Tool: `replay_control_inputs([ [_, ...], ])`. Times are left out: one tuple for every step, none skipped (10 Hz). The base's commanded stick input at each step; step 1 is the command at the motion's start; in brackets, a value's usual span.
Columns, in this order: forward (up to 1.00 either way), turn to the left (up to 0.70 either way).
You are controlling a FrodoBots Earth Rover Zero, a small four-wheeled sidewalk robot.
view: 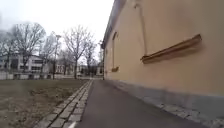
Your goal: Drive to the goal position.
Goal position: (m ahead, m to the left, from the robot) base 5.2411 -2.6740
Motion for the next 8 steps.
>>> replay_control_inputs([
  [1.0,0.4],
  [1.0,0.28],
  [0.87,0.0],
  [0.35,0.0],
  [0.0,0.0],
  [0.0,0.0],
  [0.0,0.0],
  [0.0,0.0],
])
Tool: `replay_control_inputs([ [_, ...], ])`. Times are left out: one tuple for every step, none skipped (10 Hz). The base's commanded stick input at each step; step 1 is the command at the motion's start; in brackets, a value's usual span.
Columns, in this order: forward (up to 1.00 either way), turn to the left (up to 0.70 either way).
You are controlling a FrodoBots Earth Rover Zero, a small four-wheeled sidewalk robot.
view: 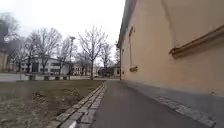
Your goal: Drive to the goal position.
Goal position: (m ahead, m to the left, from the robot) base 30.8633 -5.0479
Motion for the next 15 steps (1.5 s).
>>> replay_control_inputs([
  [0.0,0.0],
  [0.0,0.0],
  [0.0,0.0],
  [0.0,0.0],
  [0.0,0.0],
  [1.0,-0.05],
  [1.0,-0.26],
  [1.0,-0.4],
  [1.0,-0.16],
  [1.0,0.0],
  [1.0,0.0],
  [1.0,0.0],
  [1.0,0.0],
  [1.0,0.0],
  [1.0,0.0],
])
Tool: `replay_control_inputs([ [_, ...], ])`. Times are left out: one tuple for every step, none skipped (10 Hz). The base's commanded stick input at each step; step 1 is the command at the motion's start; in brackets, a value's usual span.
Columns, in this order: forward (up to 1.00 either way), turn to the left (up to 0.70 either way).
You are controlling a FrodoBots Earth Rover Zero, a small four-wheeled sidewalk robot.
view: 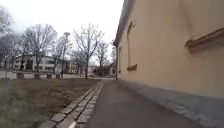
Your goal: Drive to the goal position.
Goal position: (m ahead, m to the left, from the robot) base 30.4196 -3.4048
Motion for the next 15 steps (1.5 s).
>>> replay_control_inputs([
  [1.0,0.0],
  [1.0,0.0],
  [1.0,0.0],
  [1.0,0.0],
  [1.0,0.0],
  [1.0,0.0],
  [1.0,0.0],
  [1.0,0.13],
  [1.0,0.33],
  [1.0,0.31],
  [1.0,0.0],
  [1.0,0.0],
  [1.0,0.0],
  [1.0,0.0],
  [1.0,0.0],
])
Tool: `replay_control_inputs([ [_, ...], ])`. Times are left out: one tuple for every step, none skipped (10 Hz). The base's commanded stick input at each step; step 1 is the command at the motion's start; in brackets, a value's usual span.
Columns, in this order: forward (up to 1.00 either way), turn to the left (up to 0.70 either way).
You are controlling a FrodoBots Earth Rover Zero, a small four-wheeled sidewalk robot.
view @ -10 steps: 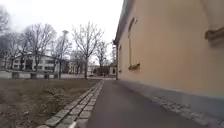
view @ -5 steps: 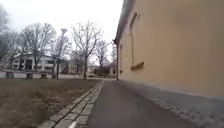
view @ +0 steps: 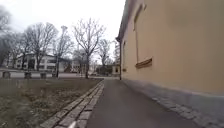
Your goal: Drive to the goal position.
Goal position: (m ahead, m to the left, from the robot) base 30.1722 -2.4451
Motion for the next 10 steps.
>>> replay_control_inputs([
  [1.0,0.0],
  [1.0,0.0],
  [1.0,0.0],
  [1.0,0.0],
  [1.0,0.0],
  [1.0,0.0],
  [1.0,0.0],
  [1.0,0.0],
  [1.0,0.0],
  [1.0,0.0],
])
